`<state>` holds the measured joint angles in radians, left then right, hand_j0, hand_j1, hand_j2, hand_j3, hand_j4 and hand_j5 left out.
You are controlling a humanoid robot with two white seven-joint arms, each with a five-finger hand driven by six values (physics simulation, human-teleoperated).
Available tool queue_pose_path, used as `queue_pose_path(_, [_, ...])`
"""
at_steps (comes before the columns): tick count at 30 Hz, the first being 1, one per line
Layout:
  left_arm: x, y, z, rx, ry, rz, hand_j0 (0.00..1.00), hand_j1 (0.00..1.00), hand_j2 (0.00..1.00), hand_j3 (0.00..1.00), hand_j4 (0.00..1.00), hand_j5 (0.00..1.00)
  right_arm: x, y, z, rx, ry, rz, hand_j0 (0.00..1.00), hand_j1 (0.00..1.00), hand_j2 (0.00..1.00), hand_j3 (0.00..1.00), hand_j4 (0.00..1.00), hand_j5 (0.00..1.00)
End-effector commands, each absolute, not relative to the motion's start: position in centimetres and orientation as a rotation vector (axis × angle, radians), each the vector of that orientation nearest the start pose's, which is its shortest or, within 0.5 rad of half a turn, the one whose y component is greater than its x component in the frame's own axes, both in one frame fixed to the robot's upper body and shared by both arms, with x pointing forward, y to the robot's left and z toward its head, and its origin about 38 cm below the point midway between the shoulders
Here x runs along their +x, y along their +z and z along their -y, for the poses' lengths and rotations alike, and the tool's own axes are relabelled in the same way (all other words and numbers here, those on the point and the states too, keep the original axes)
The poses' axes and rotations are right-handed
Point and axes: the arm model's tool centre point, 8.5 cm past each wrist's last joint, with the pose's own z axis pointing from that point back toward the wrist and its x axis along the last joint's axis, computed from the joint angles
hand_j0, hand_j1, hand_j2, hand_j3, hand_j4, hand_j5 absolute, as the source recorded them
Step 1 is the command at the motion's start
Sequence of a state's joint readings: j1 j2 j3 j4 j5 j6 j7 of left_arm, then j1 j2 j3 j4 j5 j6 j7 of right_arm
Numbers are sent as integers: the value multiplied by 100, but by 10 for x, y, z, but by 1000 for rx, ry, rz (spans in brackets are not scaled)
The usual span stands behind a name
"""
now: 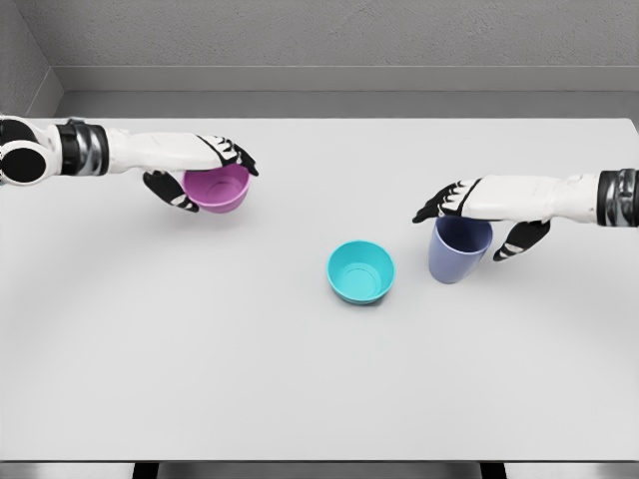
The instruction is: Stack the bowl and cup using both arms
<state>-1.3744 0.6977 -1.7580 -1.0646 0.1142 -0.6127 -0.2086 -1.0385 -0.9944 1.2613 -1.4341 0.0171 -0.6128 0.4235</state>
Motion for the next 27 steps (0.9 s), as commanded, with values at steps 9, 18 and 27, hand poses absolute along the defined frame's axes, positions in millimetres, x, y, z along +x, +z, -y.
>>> queue_pose_path(9, [508,217,-220,130,-2122,1365,59,59,59,59,59,59,428,223,297,-92,2115,1366,100,100,100,100,100,100])
queue_pose_path(18, [507,220,-186,87,-2169,1398,59,59,59,59,59,59,427,220,294,-83,2118,1363,100,100,100,100,100,100])
queue_pose_path(27, [500,218,-157,26,-2212,1428,59,59,59,59,59,59,429,218,294,-85,2121,1356,98,98,98,98,98,98])
